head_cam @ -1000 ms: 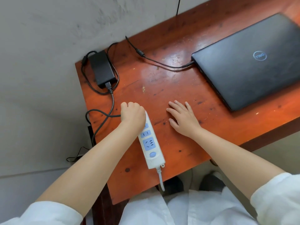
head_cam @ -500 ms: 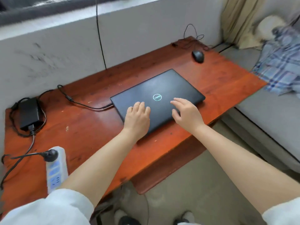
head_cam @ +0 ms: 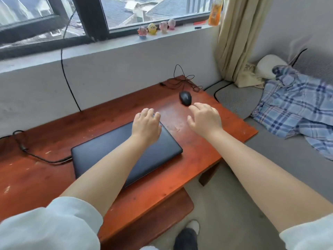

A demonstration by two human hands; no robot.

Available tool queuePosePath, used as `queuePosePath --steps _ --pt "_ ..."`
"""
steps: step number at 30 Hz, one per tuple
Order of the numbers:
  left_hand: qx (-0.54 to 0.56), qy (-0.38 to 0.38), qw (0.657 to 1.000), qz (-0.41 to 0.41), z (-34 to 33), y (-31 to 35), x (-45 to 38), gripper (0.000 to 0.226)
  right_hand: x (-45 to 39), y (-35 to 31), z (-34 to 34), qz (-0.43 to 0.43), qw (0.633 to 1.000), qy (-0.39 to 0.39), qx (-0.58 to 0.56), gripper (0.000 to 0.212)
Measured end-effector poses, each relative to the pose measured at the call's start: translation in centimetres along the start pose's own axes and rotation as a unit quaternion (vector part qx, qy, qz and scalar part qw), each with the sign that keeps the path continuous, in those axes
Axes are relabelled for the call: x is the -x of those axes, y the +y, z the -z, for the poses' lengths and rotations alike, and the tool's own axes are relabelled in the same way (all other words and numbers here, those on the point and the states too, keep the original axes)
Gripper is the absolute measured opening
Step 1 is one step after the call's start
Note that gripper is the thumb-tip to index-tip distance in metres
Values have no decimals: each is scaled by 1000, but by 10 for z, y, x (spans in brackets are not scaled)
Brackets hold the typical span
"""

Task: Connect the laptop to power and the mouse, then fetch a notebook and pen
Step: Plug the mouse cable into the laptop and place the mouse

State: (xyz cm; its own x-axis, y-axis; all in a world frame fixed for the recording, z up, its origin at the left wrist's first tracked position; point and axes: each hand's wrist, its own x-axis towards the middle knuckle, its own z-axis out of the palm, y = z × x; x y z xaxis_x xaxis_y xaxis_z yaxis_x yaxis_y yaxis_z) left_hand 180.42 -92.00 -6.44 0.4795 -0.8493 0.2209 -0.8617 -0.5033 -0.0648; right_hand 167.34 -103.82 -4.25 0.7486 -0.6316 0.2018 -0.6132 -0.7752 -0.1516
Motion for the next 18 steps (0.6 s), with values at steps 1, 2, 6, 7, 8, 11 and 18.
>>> queuePosePath --steps 1,2,6,7,8,11,18 --pt "-1 -23 1000 7 -4 3 -17 41 -15 10 -1 4 1000 -4 8 39" --pt "-7 -51 999 13 -9 6 -34 41 -30 21 -2 7 1000 -4 14 39" --pt "-7 -87 995 46 -31 18 -99 42 -90 65 -10 2 999 -34 20 38" --pt "-6 -100 994 47 -37 22 -112 43 -102 75 -14 1 998 -50 23 39" --pt "-6 -112 992 50 -41 27 -124 44 -114 85 -17 0 998 -63 27 39" --pt "-6 -139 989 57 -50 40 -150 44 -141 110 -32 -8 995 -92 24 39" --pt "2 -210 970 126 -85 63 -191 39 -211 161 -81 22 984 -176 1 38"
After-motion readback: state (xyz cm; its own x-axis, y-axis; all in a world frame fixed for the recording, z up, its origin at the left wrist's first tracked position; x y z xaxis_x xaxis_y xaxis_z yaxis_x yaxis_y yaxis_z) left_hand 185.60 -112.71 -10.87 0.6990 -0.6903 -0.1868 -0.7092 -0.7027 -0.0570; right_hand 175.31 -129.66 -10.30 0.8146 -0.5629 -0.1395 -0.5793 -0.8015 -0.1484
